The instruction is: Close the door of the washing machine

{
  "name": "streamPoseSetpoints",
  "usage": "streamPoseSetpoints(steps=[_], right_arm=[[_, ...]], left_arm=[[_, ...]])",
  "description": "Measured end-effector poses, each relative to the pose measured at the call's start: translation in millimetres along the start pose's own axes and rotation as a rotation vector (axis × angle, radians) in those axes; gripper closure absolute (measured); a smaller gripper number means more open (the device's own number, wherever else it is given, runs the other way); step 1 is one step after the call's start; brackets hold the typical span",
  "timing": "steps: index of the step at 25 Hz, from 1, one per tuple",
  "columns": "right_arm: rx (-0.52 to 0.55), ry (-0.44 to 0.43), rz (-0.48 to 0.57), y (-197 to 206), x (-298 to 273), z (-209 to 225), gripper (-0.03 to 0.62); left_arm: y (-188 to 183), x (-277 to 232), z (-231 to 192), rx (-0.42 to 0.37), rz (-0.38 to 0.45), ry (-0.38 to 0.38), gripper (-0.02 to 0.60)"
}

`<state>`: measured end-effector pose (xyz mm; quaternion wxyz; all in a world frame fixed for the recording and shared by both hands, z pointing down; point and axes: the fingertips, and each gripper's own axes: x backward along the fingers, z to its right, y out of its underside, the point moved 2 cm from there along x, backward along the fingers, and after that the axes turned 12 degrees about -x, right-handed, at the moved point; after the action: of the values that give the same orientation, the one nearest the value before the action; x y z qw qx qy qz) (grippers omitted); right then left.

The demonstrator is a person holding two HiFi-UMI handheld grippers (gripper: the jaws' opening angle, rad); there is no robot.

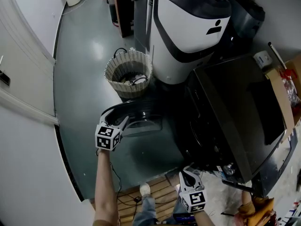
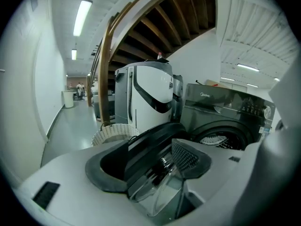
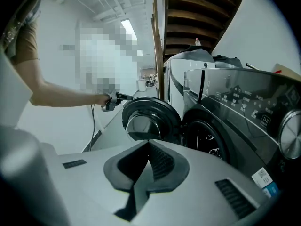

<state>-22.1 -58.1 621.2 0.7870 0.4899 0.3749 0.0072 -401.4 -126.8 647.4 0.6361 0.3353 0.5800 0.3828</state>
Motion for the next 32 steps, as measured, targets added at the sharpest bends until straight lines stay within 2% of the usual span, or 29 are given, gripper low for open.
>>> streamPoseSetpoints(steps=[4, 8, 12, 17, 23, 32], right_arm=[[-0.006, 0.008, -0.014, 5, 0, 9, 0.581], [-0.016, 0.008, -0.035, 13, 5, 13, 0.582], [-0.03, 0.002, -0.06, 23, 10, 12, 0.582], [-0.038, 0.001, -0.057, 23, 13, 16, 0.582], [-0.035, 0.035, -0.068, 26, 15, 31, 0.58], [-0.055, 0.032, -0.044, 23, 20, 28, 0.582]], left_arm=[[4, -21, -2, -0.08, -0.048, 0.052, 0.25], [7, -36, -4, -0.172, -0.123, 0.082, 0.241], [3, -50, -5, -0.254, -0.159, 0.103, 0.229], [7, -64, 2, -0.33, -0.232, 0.137, 0.222], [9, -72, -2, -0.365, -0.271, 0.082, 0.231], [10, -71, -3, -0.336, -0.301, 0.076, 0.23]])
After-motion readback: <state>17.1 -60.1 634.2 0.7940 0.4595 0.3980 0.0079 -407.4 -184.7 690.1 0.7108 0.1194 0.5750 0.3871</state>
